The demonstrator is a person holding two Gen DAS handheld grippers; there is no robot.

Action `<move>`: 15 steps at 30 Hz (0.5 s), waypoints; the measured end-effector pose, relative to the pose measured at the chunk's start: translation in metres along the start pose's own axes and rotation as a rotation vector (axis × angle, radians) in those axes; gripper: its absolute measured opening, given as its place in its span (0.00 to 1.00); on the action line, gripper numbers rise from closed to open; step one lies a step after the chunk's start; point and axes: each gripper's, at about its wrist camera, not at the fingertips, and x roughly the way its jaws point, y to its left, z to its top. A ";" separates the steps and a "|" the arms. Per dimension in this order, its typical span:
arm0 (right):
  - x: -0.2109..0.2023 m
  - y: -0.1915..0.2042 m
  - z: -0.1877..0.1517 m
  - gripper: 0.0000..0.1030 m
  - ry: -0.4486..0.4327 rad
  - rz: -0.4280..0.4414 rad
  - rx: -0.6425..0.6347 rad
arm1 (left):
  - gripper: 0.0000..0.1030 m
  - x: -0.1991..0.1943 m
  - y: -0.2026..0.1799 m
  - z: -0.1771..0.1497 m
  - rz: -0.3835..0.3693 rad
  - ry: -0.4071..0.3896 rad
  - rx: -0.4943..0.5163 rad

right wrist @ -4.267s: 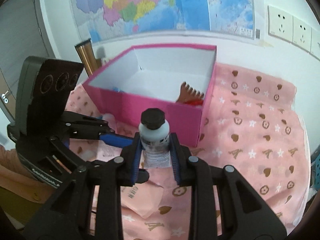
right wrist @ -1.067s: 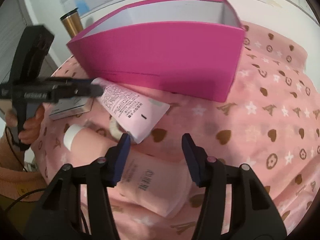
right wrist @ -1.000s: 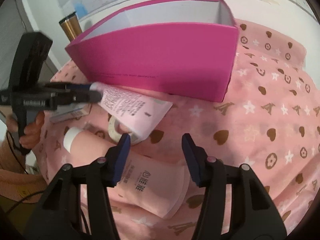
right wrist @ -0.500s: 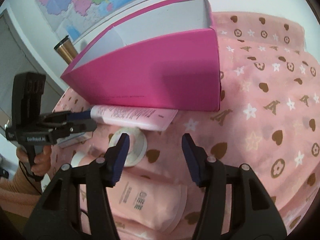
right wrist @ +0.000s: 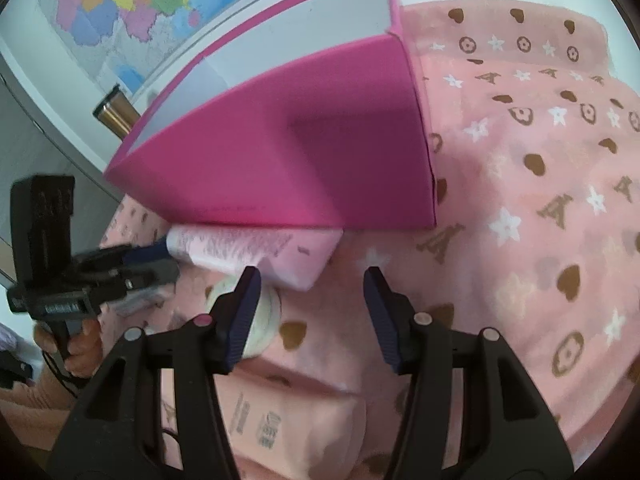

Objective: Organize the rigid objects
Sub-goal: 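Lower the right tool onto the white tape roll and grasp it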

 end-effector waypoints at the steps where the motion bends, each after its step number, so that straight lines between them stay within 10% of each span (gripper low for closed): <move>1: -0.001 0.003 -0.003 0.54 0.008 0.009 -0.009 | 0.51 -0.001 -0.001 -0.001 -0.003 -0.001 0.005; 15: 0.028 0.068 -0.007 0.18 0.050 -0.174 -0.351 | 0.52 -0.008 -0.012 -0.014 -0.009 0.001 0.032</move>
